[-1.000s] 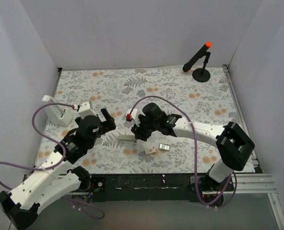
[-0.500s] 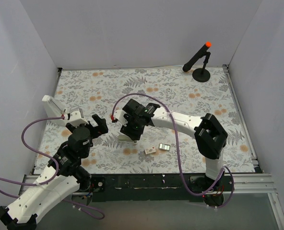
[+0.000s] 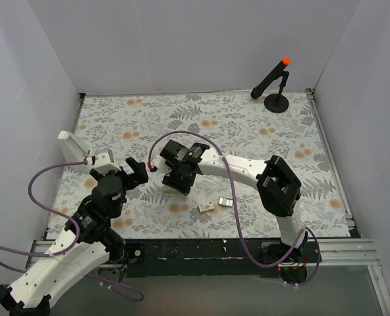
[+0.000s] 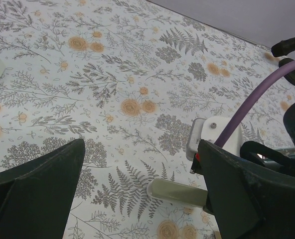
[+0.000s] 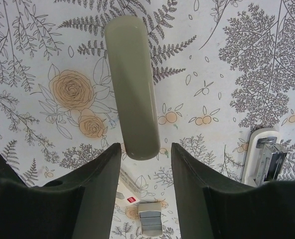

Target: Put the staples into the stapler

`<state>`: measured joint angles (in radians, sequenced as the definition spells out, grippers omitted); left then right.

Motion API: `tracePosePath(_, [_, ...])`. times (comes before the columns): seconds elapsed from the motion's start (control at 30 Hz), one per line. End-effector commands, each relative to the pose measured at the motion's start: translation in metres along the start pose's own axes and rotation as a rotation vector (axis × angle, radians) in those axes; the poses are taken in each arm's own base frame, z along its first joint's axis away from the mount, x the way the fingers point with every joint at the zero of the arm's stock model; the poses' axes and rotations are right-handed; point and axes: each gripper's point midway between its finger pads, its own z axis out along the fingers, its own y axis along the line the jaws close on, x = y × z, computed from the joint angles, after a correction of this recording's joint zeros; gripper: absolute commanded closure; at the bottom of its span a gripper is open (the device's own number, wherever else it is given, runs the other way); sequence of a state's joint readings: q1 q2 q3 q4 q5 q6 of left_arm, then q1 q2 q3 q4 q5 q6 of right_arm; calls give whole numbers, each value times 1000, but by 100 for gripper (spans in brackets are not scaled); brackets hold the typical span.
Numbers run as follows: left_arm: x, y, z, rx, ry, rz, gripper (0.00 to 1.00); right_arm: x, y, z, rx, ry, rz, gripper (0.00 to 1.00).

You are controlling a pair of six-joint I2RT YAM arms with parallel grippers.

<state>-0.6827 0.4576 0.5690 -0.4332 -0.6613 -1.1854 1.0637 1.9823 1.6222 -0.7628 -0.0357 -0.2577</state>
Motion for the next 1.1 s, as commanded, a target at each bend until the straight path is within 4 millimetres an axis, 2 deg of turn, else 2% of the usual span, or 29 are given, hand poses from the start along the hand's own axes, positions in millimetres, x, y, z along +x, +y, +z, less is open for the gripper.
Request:
tracePosePath(0.0, [-3,-1,-2,7,-2,-13,2,-13,-3,-6,33,-14,12,48])
tracePosePath(0.2, [-3,-2,-3,12,4,-17,2,-11,3,1,12,5,-1,50])
tracePosePath(0.3, [-1,-2,-2,7,12,-15,2,-11,5,4,6,10,-3,56])
tracePosePath(0.43, [1,-4,-1,10,22,-18,2,-7,8,7,0,26,-3,68])
tracePosePath(0.6, [2,-4,-1,13,25,-20,2,1,9,13,-3,54,-8,73])
tracePosePath(0.9, [2,-6,0,15,28,-16,2,29,13,33,-12,99,-6,81])
tracePosePath(1.07, [2,-6,0,16,27,-15,2,34,15,38,-19,102,-1,83])
